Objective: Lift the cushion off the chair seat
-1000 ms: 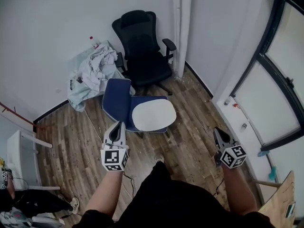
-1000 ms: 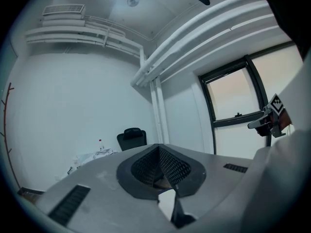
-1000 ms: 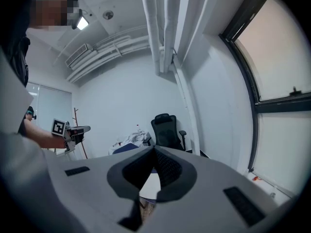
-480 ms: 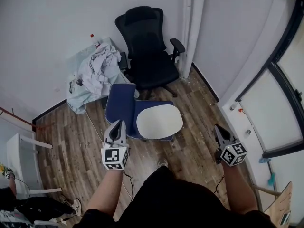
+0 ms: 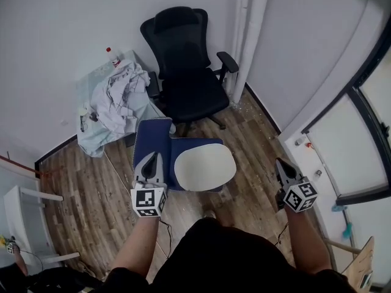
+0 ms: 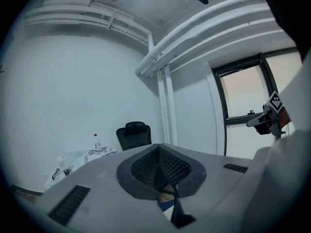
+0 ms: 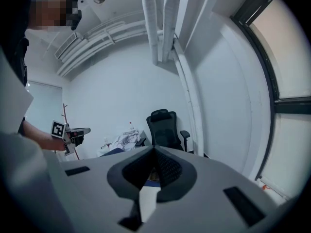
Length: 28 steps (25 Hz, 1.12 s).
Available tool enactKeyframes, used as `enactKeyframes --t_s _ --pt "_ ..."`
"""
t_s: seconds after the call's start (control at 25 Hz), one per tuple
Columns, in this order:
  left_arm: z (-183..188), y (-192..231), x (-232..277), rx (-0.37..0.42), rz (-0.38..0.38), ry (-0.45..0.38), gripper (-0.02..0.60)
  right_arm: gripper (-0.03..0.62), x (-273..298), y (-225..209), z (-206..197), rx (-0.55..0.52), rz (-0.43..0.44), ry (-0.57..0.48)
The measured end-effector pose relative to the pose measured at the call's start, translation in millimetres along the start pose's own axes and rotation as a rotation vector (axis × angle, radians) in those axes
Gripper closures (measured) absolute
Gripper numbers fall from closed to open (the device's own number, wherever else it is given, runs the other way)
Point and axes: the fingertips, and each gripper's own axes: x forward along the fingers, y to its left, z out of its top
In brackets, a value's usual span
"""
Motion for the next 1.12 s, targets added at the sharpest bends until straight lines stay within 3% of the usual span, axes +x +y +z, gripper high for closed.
enactKeyframes --t_s 0.4,0.64,1.12 --pt "-0.6 30.5 61.3 -0.006 -0.028 -0.018 0.577 0.583 54.1 -12.2 15.1 -0.004 -0.032 -0.008" --pt "-9.6 24.3 70.8 -0.012 -0.047 0.006 0.577 0.583 72.6 -15.6 13.3 -0.011 -0.019 0.011" --pt "-80.1 -2.4 70.3 -0.049 0.050 0.133 0.577 0.583 136.6 -25.4 -26.4 -0.040 0.130 0.091"
